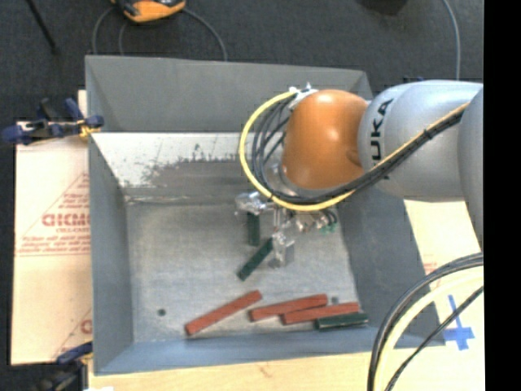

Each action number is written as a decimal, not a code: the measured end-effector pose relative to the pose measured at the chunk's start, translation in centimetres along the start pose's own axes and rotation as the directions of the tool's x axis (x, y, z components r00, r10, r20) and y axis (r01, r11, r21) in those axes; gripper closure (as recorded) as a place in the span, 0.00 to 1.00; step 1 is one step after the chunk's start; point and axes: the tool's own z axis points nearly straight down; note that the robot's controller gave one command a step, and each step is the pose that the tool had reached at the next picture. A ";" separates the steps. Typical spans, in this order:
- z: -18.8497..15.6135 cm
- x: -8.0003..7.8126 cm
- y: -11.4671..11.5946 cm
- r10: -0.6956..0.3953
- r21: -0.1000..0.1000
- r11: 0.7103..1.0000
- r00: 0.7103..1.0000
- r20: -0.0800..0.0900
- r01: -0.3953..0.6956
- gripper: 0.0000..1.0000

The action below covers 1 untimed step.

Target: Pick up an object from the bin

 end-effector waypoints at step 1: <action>3.2 1.4 -0.7 0.009 -0.002 1.000 1.000 -0.008 -0.009 0.00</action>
Offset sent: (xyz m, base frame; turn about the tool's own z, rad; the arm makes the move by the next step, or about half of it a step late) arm -0.0332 -0.0055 -0.0305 0.0274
